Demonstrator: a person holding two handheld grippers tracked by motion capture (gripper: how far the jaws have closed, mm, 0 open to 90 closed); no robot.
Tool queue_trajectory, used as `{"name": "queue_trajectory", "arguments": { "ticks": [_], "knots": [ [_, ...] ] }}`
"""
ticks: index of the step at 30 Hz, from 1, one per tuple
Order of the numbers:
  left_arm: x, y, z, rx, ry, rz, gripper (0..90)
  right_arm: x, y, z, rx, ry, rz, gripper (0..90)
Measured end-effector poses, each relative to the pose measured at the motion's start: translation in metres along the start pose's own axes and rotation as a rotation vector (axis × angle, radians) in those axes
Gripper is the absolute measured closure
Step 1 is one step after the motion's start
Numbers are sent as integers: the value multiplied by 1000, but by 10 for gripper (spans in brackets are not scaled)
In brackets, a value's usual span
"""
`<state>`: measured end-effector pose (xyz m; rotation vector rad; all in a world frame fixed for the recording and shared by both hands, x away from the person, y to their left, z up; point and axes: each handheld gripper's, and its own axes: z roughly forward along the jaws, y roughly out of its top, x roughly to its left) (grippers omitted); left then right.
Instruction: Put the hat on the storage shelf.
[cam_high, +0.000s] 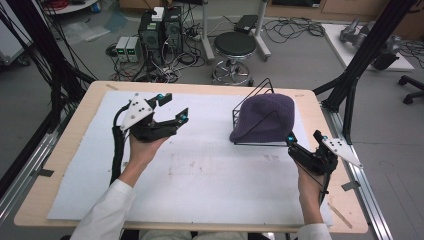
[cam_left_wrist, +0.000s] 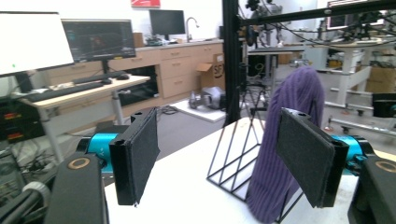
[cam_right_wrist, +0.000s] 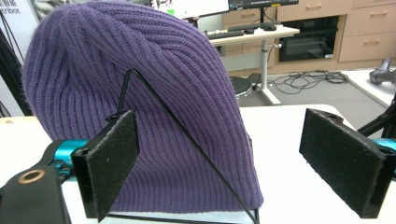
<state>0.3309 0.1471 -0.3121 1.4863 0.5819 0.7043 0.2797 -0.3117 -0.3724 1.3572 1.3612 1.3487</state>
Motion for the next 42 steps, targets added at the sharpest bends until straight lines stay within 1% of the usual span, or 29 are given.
{"name": "queue_trajectory", "arguments": {
  "ticks": [4,5,8,11,15,19,21,24,27,30,33,34,36,38,40,42],
  "knots": [
    [12,-5,-20,0,33,-23,299,-3,-3,-3,5,-18,2,115],
    [15,-7,-25,-5,42,-31,299,-3,-4,-3,7,-24,6,115],
    [24,-12,-40,-19,66,-55,298,-5,-4,-5,-1,-40,-2,115],
    [34,-17,-56,-30,105,-53,299,-4,-5,-8,-14,-65,-30,115],
    [46,-22,-76,-39,143,-84,299,-3,-6,-12,-19,-85,-50,115],
    [52,-29,-95,-37,182,-84,298,-4,-5,-15,-29,-88,-53,115],
    [54,-34,-106,-37,205,-89,295,-4,-6,-16,-27,-92,-66,115],
    [58,-44,-121,-39,244,-105,292,-6,-8,-17,-23,-99,-85,115],
    [64,-55,-135,-30,283,-132,289,-8,-10,-17,-18,-99,-80,116],
    [68,-63,-143,-37,318,-155,287,-9,-12,-17,-18,-98,-78,116],
    [72,-70,-149,-42,343,-173,287,-9,-11,-18,-11,-89,-78,115],
    [72,-71,-150,-43,345,-172,287,-10,-11,-18,-7,-84,-78,115],
    [73,-74,-154,-29,358,-156,287,-10,-11,-20,-15,-78,-84,115],
    [74,-78,-158,-18,371,-147,284,-11,-13,-22,-19,-80,-88,115],
    [75,-82,-162,-13,377,-154,281,-12,-16,-23,-24,-82,-88,115],
    [75,-87,-166,-6,388,-151,270,-13,-20,-23,-23,-84,-88,115]
  ]
}}
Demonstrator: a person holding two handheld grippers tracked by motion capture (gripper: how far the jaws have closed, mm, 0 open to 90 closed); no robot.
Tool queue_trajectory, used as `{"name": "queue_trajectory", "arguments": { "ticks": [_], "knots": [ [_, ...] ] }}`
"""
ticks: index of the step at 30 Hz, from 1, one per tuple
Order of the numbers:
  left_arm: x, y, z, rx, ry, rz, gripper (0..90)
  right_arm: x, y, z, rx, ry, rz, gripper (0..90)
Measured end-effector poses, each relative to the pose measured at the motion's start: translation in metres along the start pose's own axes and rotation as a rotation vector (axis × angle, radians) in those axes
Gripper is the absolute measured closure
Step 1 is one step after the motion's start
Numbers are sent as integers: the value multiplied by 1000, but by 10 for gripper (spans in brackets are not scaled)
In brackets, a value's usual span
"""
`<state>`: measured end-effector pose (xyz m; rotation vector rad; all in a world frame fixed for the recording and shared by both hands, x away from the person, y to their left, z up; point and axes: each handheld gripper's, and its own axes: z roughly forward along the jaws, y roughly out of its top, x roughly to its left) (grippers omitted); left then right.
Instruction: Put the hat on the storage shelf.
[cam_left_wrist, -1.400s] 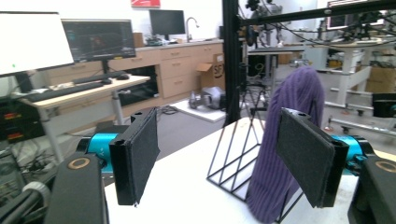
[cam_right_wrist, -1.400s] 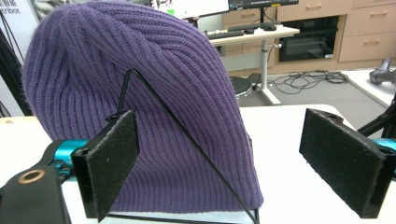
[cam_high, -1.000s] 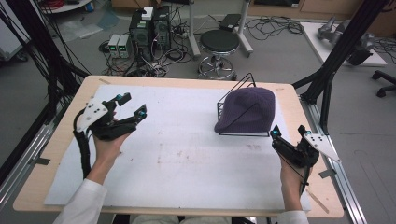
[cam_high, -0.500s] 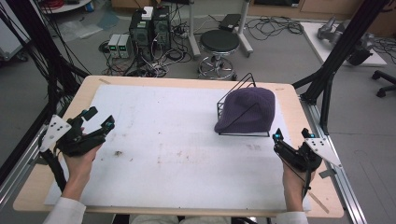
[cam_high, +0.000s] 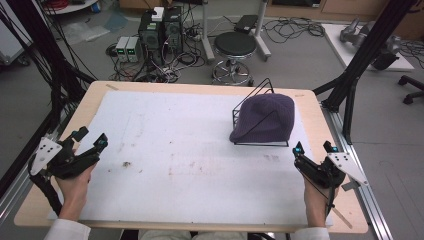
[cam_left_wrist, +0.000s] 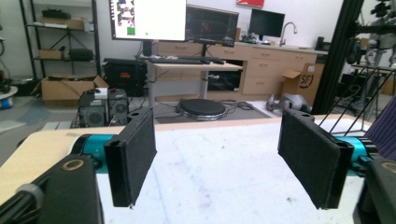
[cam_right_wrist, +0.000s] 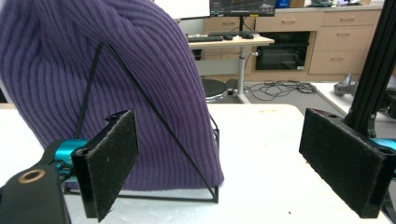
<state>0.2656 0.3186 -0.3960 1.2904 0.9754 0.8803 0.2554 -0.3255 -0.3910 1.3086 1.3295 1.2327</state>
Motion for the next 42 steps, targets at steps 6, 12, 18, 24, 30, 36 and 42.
{"name": "queue_trajectory", "arguments": {
  "ticks": [6,12,18,24,30,36,42],
  "knots": [
    [4,-11,-10,-8,27,3,286,-2,-13,0,25,-11,7,116],
    [9,-15,-22,-10,61,14,270,-4,-26,-1,61,-7,-6,116],
    [13,-22,-28,-13,101,26,252,-8,-35,-5,67,3,23,115],
    [8,-27,-28,10,99,47,227,-10,-42,-11,73,-19,27,115],
    [11,-32,-29,19,93,28,222,-11,-50,-13,98,-26,7,115],
    [12,-33,-30,24,100,22,222,-9,-49,-15,84,-31,-6,115],
    [12,-35,-29,35,92,19,222,-12,-50,-14,83,-29,-8,115]
  ]
}}
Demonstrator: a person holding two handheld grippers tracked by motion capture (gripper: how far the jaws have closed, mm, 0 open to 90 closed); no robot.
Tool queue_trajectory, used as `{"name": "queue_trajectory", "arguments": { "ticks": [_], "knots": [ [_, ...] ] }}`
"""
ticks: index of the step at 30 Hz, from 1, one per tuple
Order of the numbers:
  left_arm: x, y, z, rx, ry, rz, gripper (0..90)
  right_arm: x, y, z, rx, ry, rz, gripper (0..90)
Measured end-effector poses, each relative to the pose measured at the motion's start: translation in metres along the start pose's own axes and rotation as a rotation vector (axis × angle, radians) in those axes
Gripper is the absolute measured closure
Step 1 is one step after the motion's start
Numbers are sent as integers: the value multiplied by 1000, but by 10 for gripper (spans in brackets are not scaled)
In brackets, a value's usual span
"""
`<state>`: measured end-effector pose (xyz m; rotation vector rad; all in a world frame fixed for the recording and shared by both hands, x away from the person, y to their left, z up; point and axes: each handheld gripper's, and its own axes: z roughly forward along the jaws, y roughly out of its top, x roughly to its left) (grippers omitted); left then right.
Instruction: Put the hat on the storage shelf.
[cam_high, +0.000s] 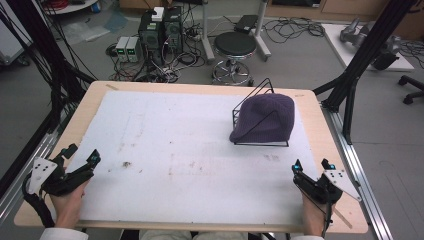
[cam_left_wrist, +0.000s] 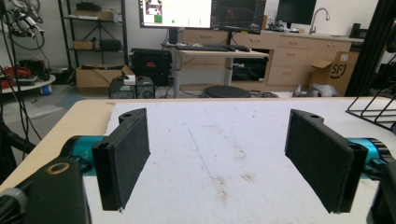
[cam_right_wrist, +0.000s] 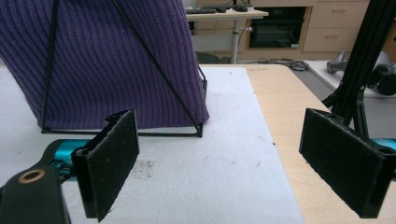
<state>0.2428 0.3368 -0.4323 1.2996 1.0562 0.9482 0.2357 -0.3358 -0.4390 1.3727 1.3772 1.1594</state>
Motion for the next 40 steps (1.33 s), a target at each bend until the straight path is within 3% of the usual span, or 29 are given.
{"name": "queue_trajectory", "arguments": {
  "ticks": [11,40],
  "knots": [
    [0,-1,0,-2,2,-11,226,4,1,1,-1,9,-22,115],
    [2,-3,0,7,-2,-22,227,5,1,2,7,32,-19,115]
  ]
}}
